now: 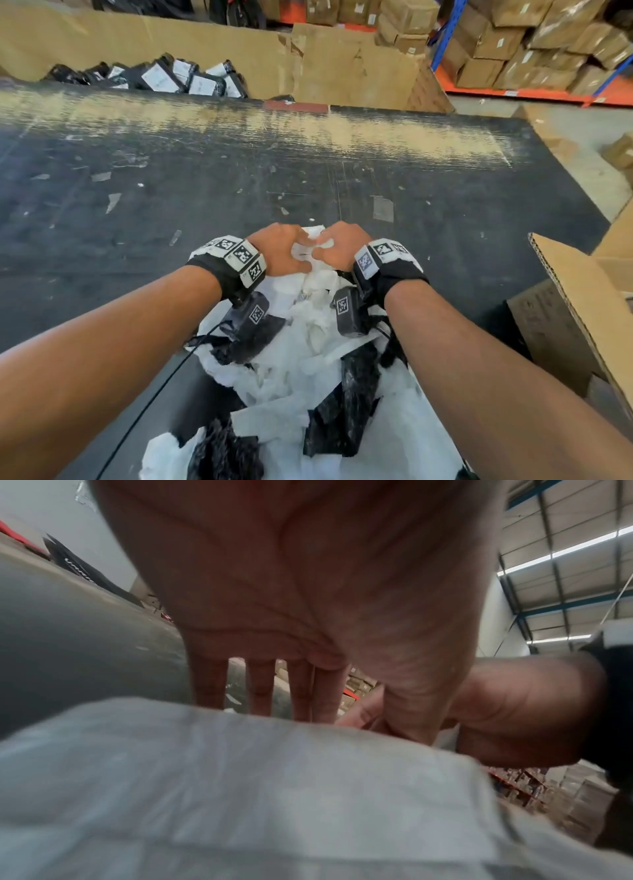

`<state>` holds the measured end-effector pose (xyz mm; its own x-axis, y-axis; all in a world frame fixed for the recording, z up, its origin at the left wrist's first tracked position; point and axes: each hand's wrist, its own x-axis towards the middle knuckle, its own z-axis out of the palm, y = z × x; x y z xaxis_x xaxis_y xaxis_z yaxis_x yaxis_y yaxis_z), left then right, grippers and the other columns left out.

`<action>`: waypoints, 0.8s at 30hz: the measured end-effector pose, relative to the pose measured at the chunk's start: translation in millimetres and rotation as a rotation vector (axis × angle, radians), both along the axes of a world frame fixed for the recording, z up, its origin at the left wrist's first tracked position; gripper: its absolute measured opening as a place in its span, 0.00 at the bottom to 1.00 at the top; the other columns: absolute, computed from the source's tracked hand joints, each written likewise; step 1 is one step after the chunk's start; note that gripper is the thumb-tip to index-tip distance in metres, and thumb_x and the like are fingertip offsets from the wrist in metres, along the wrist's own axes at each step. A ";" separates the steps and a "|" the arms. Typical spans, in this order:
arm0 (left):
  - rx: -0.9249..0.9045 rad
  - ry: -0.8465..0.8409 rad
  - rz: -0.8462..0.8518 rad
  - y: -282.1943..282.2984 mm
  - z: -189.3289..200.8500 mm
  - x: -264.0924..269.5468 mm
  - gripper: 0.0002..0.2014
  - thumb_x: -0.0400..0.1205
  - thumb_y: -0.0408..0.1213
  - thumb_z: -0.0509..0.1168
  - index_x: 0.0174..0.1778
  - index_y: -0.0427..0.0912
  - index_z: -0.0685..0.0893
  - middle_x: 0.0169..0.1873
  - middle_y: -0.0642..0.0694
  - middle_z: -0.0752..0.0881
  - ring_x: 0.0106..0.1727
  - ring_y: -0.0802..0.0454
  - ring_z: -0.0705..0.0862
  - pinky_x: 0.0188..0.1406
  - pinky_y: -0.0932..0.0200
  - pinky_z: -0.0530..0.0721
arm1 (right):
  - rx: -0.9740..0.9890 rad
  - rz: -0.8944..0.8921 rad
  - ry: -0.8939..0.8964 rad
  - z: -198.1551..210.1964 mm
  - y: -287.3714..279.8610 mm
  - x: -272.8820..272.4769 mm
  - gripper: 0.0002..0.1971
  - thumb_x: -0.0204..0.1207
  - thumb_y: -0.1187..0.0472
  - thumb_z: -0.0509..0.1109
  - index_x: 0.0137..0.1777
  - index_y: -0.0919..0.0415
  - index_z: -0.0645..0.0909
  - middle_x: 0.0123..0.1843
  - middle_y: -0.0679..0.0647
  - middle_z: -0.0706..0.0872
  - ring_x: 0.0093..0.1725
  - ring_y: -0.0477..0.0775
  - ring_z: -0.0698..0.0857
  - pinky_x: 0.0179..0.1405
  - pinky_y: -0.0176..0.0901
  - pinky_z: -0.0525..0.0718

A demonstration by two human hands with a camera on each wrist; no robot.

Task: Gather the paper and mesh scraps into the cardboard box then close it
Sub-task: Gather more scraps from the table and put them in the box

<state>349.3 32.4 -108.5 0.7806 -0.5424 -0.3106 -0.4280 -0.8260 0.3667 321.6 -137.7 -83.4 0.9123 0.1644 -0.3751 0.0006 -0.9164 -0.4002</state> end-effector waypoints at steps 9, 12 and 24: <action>-0.130 0.196 -0.020 35.0 48.1 -118.1 0.15 0.77 0.59 0.69 0.58 0.65 0.88 0.45 0.69 0.85 0.50 0.65 0.83 0.60 0.62 0.77 | 0.059 0.130 0.103 39.5 10.5 -117.0 0.21 0.77 0.38 0.68 0.60 0.48 0.90 0.63 0.50 0.90 0.58 0.55 0.88 0.62 0.49 0.84; -0.142 0.171 -0.067 46.1 37.5 -161.3 0.24 0.74 0.62 0.71 0.64 0.62 0.79 0.57 0.59 0.88 0.58 0.52 0.87 0.62 0.52 0.83 | 0.066 0.164 0.071 39.5 11.0 -163.3 0.23 0.70 0.39 0.71 0.63 0.45 0.87 0.61 0.49 0.90 0.60 0.55 0.87 0.62 0.50 0.84; 0.060 0.011 -0.126 68.3 33.0 -283.7 0.66 0.56 0.87 0.64 0.86 0.68 0.37 0.88 0.57 0.42 0.87 0.52 0.31 0.83 0.26 0.36 | -0.170 0.380 0.011 35.5 -5.1 -291.7 0.53 0.62 0.24 0.72 0.86 0.38 0.57 0.90 0.53 0.44 0.88 0.59 0.36 0.84 0.69 0.38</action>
<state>65.6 100.6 -75.5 0.7035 -0.6164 -0.3538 -0.5263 -0.7863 0.3236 29.9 -142.8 -47.9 0.7944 0.4239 -0.4351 0.3483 -0.9047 -0.2455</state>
